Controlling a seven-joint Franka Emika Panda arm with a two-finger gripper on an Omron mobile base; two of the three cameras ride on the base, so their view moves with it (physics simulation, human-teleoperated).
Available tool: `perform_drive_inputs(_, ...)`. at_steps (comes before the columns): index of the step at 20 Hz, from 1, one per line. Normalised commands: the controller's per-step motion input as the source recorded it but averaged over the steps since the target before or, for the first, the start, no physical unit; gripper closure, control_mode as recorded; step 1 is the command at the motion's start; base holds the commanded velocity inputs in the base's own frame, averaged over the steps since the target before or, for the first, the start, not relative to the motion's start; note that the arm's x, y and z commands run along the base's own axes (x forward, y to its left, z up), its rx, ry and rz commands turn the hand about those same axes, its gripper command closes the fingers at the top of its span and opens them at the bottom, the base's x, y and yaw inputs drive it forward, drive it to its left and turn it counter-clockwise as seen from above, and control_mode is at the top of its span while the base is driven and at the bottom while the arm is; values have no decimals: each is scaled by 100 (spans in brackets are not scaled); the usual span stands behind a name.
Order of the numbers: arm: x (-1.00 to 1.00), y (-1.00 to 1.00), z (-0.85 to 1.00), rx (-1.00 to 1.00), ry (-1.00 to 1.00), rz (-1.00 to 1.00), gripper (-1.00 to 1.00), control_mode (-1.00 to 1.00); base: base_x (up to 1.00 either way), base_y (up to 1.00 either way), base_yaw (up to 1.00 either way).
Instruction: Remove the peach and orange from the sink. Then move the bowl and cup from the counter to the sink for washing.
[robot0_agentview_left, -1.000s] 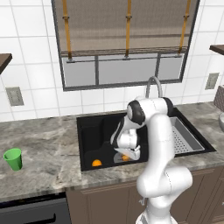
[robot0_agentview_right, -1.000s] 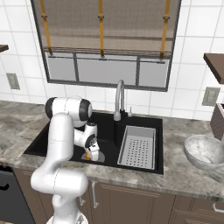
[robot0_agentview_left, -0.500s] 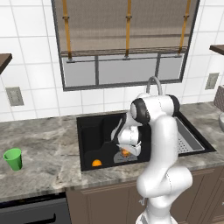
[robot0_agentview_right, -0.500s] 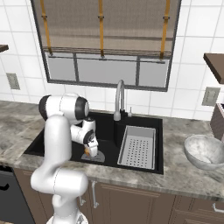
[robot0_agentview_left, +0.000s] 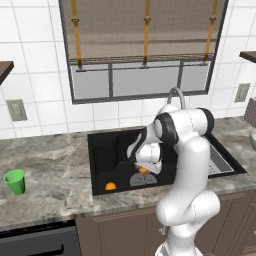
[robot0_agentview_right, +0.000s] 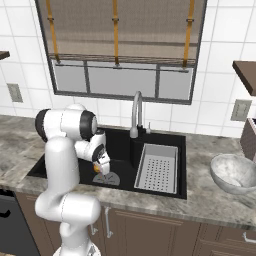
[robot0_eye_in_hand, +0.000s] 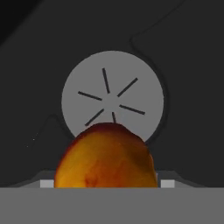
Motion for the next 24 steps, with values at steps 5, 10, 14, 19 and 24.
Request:
perform_drive_inputs(5, -8, 9, 44, 0, 0, 16, 100, -100, 0, 0, 0)
perform_drive_inputs(10, -12, 9, 42, 0, -2, 19, 100, -100, 0, 0, 0)
perform_drive_inputs(14, -16, 13, 40, 0, -5, 16, 100, -100, 0, 0, 0)
perform_drive_inputs(19, -17, 18, 35, 0, -10, 13, 100, -100, 0, 0, 0)
perform_drive_inputs(24, -13, 23, 38, 0, -12, 9, 100, -100, 0, 0, 0)
